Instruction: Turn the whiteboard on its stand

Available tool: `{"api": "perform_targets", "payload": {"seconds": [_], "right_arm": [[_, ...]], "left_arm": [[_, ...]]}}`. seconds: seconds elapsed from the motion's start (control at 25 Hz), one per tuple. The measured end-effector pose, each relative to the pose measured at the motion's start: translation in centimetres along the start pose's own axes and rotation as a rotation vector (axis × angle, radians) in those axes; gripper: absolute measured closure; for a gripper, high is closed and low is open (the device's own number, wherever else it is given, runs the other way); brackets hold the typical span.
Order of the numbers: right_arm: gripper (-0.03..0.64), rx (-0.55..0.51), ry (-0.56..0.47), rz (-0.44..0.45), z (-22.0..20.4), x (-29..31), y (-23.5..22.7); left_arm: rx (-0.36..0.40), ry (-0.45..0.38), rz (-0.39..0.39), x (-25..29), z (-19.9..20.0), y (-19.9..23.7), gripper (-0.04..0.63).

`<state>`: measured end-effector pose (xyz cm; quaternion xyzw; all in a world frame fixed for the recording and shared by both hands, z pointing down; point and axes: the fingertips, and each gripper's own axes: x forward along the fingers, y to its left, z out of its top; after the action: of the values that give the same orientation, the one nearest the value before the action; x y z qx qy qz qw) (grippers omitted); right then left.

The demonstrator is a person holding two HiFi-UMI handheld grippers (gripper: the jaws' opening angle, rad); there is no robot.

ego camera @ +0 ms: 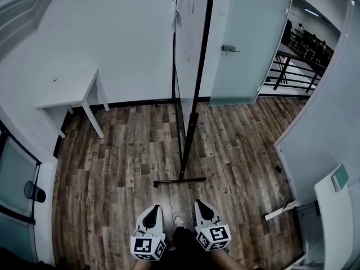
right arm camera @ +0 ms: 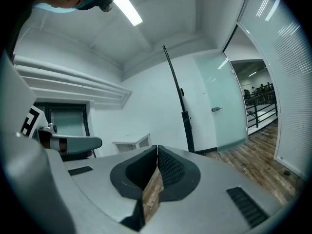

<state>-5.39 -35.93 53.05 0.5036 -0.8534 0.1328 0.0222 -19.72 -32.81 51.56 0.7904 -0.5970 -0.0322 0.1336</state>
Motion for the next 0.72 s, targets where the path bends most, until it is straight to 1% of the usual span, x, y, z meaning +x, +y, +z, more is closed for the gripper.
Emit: {"api": "perform_targets", "payload": {"seconds": [0.44,0.72], "right_arm": [[0.601,-0.020,0.028,-0.011,1.8,9.4,-5.7],[0.594,-0.045,0.036,-0.020,2.6,15.1,-8.6]], "left_arm": [[-0.004,0.001,0.021,9.4,1.5,2.2,0.577],[-0.003,-0.009,0.035,13.4,2.5,3.2,0.577]]}}
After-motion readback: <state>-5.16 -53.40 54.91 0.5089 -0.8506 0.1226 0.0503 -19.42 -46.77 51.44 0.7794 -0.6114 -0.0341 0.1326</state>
